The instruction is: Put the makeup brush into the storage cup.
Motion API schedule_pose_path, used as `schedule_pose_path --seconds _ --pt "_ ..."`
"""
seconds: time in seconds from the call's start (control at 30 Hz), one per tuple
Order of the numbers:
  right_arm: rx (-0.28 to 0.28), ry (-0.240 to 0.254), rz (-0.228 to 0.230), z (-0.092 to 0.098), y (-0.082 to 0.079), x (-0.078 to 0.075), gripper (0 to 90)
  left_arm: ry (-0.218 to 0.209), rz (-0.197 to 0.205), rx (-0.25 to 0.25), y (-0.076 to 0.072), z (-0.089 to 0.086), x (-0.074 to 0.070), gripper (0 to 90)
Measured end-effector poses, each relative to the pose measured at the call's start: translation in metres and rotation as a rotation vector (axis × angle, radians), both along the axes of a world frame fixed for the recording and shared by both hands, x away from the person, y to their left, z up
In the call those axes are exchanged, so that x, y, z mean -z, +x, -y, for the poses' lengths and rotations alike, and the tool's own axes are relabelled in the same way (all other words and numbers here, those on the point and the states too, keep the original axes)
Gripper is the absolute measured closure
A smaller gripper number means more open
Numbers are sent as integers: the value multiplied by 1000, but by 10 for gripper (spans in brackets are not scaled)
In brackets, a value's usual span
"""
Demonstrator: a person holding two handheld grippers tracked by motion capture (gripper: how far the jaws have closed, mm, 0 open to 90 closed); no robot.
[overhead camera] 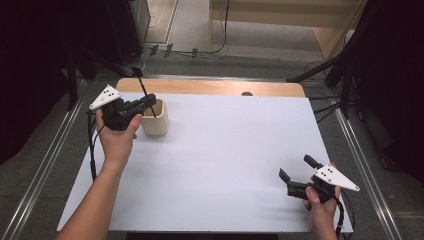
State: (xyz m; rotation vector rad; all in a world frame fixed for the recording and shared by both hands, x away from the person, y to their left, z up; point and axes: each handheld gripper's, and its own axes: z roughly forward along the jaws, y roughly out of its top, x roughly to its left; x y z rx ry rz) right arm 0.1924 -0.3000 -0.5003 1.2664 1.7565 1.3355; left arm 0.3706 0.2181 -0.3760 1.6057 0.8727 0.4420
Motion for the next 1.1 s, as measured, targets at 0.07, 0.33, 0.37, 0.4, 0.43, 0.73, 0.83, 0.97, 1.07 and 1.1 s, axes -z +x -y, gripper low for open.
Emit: schedule_pose_path --seconds 0.07,0.33,0.37,0.4,0.43,0.73,0.83,0.97,1.07,1.1 --pt "0 0 2 0 0 0 0 -1 -1 -12 3 -2 1 866" --pt "0 -4 -1 0 0 1 0 2 -5 -57 14 -7 8 866" --pt "0 -5 -1 -1 0 1 0 3 -3 -62 16 -7 9 865" --pt "0 -5 -2 -1 1 1 0 5 -3 -66 17 -7 10 865" --pt "0 -5 -3 -1 1 1 0 3 -4 -72 18 -7 11 865" --pt "0 -4 -7 -1 1 2 0 23 -5 -90 29 -7 21 865" --pt "0 -4 -5 -1 1 2 0 35 -5 -98 31 -6 25 865" --pt "-2 -7 -7 -1 1 3 0 44 -9 -112 34 -6 29 864" --pt "-3 -8 -9 -1 1 3 0 48 -22 -120 37 -5 35 864" --pt "-3 -8 -9 -1 1 3 0 48 -22 -120 37 -5 35 865"
